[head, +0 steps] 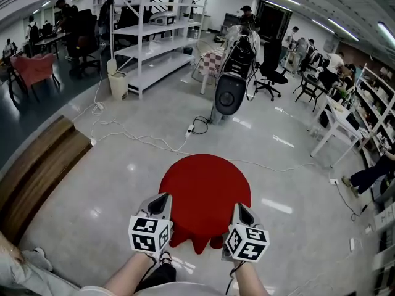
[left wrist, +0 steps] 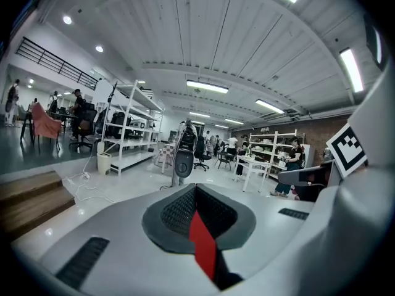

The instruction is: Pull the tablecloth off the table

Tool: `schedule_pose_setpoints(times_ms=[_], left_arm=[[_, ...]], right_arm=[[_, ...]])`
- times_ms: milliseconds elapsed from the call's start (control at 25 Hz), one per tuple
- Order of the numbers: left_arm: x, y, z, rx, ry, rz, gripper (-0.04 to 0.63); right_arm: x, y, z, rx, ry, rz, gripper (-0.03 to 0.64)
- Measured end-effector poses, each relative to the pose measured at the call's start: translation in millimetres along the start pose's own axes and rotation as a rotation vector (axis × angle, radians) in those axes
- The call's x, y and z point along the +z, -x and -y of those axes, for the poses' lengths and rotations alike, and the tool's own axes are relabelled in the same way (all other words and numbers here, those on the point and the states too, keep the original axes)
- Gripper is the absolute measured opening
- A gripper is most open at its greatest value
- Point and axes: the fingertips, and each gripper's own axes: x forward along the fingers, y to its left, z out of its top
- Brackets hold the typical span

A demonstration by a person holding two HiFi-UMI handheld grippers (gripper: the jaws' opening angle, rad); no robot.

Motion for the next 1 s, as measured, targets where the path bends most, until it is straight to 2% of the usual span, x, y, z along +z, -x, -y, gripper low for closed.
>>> schedule_pose_setpoints(times_ms=[440,680,840,1000], left_arm=[[21.5,-84.9,-29.4,-0.065,-0.021,-0.035,0.018],[31.8,-126.0,-30.1,-0.122,-0.041,-0.049,0.017],[32.1,-148.0,-32.8,-0.141,-0.043,-0.065,0.018],[18.0,-160.6,-23.2,-0.159,-0.015,-0.108,0.018]], right_arm=[[22.3,-75.7,8.1,-0.057,-0.058,0.004,0.025],[32.0,-98.9,22.4,-0.108,-0.093,0.013,0.025],[31.4,-109.7,25.6,-0.120,-0.107,0.008,0.025],[17.0,-116.7,39.3,-0.129,-0.109,-0.048,0.025]])
